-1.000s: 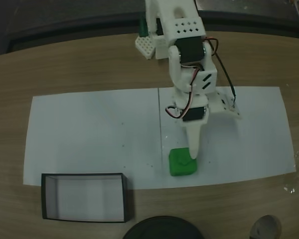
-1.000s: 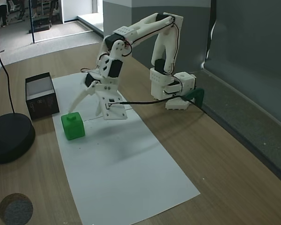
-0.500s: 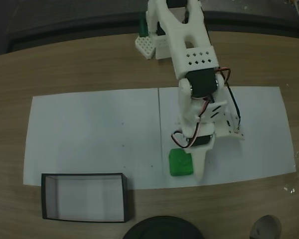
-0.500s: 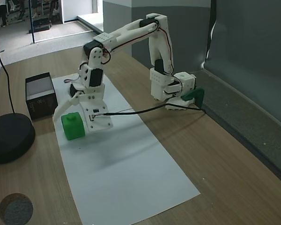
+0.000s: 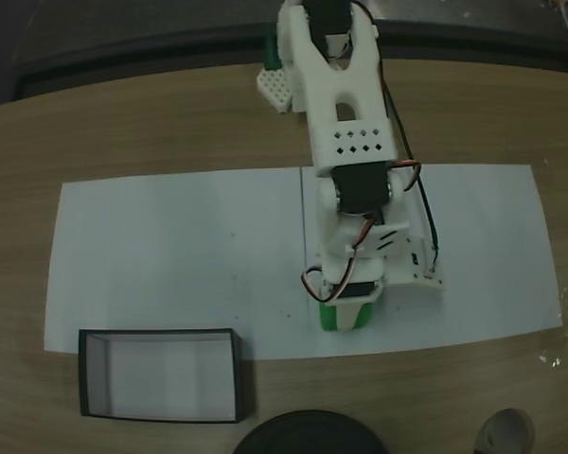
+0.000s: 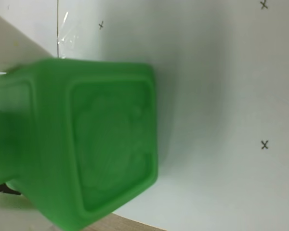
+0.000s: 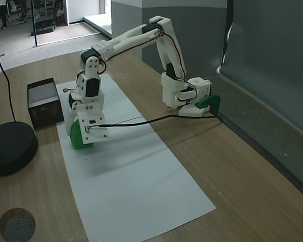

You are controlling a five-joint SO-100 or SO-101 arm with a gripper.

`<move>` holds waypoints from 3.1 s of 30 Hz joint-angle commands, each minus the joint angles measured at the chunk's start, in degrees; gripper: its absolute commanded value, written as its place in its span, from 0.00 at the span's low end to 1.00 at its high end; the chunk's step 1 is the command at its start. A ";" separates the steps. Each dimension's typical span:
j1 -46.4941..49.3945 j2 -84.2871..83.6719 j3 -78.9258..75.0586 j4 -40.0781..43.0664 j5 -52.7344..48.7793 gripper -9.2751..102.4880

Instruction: Grab a green square and put it in the box.

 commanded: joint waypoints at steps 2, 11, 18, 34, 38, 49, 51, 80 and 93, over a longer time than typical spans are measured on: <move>1.32 2.99 -4.57 1.05 0.70 0.18; 9.32 19.69 -12.83 2.11 0.70 0.18; 18.46 25.66 -23.99 -1.23 0.79 0.18; 27.77 -5.45 -25.93 -15.21 0.35 0.18; 27.60 -10.37 -29.27 -15.21 0.18 0.21; 27.07 -14.06 -40.87 -4.66 0.79 0.34; 26.28 -13.97 -45.62 -0.35 1.49 0.30; -1.05 78.22 0.79 28.83 -6.68 0.08; 2.55 111.09 38.14 16.87 -8.70 0.08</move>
